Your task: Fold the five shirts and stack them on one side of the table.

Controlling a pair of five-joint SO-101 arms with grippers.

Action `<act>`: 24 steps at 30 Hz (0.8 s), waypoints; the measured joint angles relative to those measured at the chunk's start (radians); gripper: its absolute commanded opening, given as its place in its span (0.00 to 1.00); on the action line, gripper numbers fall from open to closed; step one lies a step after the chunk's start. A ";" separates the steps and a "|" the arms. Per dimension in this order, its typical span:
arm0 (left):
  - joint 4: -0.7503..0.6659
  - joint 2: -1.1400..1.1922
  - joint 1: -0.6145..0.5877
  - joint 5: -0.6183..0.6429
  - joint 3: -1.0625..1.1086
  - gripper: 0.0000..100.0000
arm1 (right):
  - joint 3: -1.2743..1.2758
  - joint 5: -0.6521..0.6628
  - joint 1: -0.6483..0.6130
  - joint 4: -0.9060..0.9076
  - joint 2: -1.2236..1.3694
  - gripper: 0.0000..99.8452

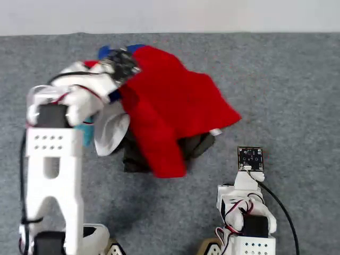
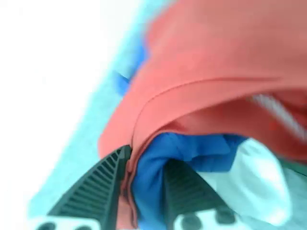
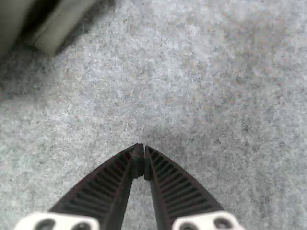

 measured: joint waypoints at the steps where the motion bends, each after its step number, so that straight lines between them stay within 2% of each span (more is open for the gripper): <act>1: -0.028 -0.011 -0.026 0.012 0.000 0.00 | 0.000 0.000 0.000 0.000 0.000 0.01; 7: -0.193 -0.023 -0.189 0.037 0.002 0.00 | 0.000 0.000 0.000 0.000 0.000 0.01; 15: -0.347 -0.023 -0.417 0.043 0.002 0.00 | 0.000 0.000 0.000 0.000 0.000 0.01; 24: -0.391 -0.023 -0.663 0.044 0.003 0.00 | 0.000 0.000 0.000 0.000 0.000 0.01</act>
